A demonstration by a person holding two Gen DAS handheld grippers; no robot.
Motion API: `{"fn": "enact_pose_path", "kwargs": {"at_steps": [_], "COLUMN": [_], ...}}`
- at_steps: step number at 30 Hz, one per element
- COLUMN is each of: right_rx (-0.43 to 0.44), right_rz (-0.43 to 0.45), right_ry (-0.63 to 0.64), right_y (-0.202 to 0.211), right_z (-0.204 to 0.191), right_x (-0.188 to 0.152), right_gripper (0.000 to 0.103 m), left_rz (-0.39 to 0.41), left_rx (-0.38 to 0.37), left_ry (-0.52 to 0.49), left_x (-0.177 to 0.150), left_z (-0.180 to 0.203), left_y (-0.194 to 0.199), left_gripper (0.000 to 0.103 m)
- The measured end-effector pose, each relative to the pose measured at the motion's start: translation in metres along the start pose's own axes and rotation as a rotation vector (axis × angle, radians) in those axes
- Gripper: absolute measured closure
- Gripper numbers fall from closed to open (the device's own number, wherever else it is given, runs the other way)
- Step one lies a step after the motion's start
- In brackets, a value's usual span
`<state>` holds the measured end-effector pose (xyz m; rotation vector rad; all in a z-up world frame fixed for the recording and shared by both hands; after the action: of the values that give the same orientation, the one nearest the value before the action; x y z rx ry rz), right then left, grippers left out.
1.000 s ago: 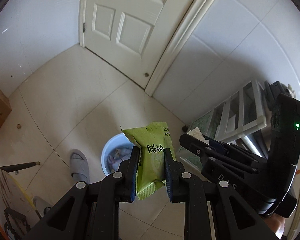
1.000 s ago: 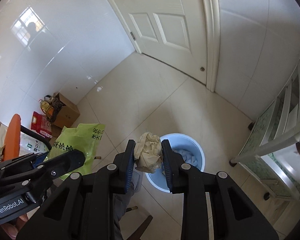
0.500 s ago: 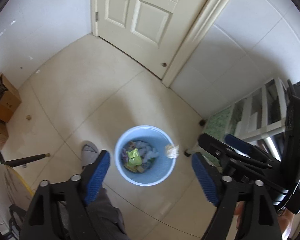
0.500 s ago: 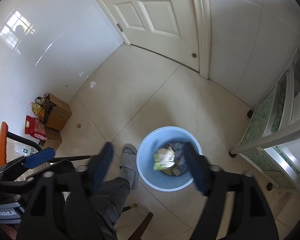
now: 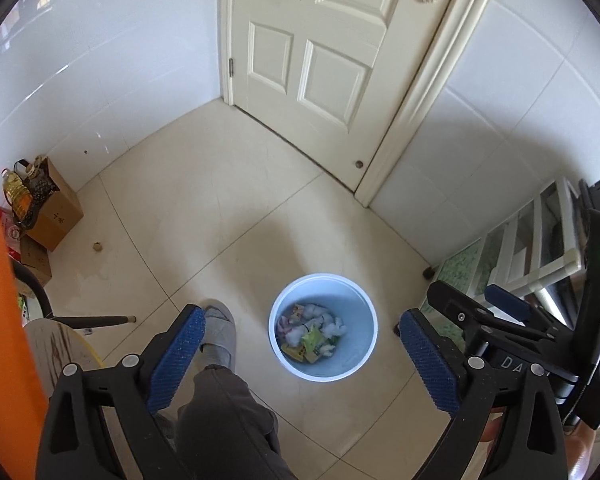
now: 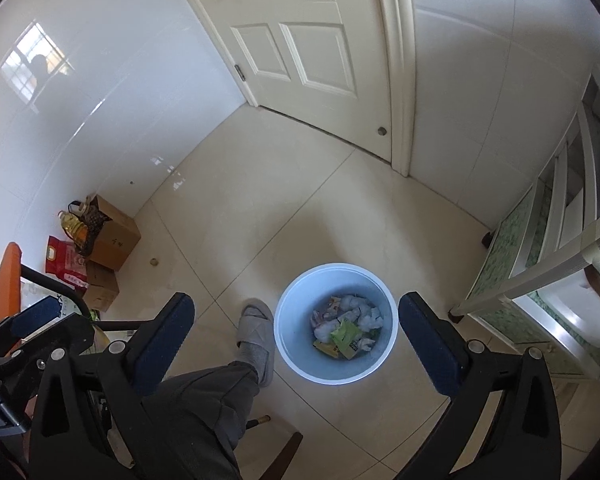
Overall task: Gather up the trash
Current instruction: 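Move both open tools back over the orange table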
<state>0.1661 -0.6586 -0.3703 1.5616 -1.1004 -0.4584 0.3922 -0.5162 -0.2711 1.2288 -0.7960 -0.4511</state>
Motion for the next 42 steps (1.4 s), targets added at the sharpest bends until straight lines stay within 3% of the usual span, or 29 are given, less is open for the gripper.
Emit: {"fn": "enact_pose_path", "kwargs": {"at_steps": [11, 18, 31, 36, 42], "right_rx": [0.026, 0.064, 0.171, 0.214, 0.290], "right_rz": [0.131, 0.221, 0.366, 0.402, 0.430], "right_ry": [0.092, 0.175, 0.403, 0.494, 0.608], "right_y": [0.076, 0.129, 0.206, 0.224, 0.241], "right_z": [-0.059, -0.107, -0.238, -0.291, -0.359], "right_x": [-0.008, -0.018, -0.057, -0.077, -0.109], "right_gripper": [0.000, 0.000, 0.000, 0.000, 0.000], "left_rz": [0.162, 0.295, 0.598, 0.662, 0.726], "left_rx": [0.000, 0.015, 0.120, 0.174, 0.292], "left_ry": [0.021, 0.054, 0.201, 0.277, 0.388], "left_x": [-0.049, -0.099, -0.237, -0.298, -0.372], "left_z": [-0.017, -0.048, -0.114, -0.135, -0.147], "left_y": [0.098, 0.172, 0.317, 0.350, 0.384], "left_gripper": [0.007, 0.006, 0.001, 0.001, 0.001]}}
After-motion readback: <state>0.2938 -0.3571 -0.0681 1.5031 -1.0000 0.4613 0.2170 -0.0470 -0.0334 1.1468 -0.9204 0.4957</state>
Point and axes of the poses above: each gripper's, at about its wrist camera, not at the fingertips, and y roughly against the way its jaws point, z to its right, x to its top, the point moved 4 cm from there along -y, roughly the way its jaws point, and after that the axes turned 7 degrees about -z, right-handed, at the moved point
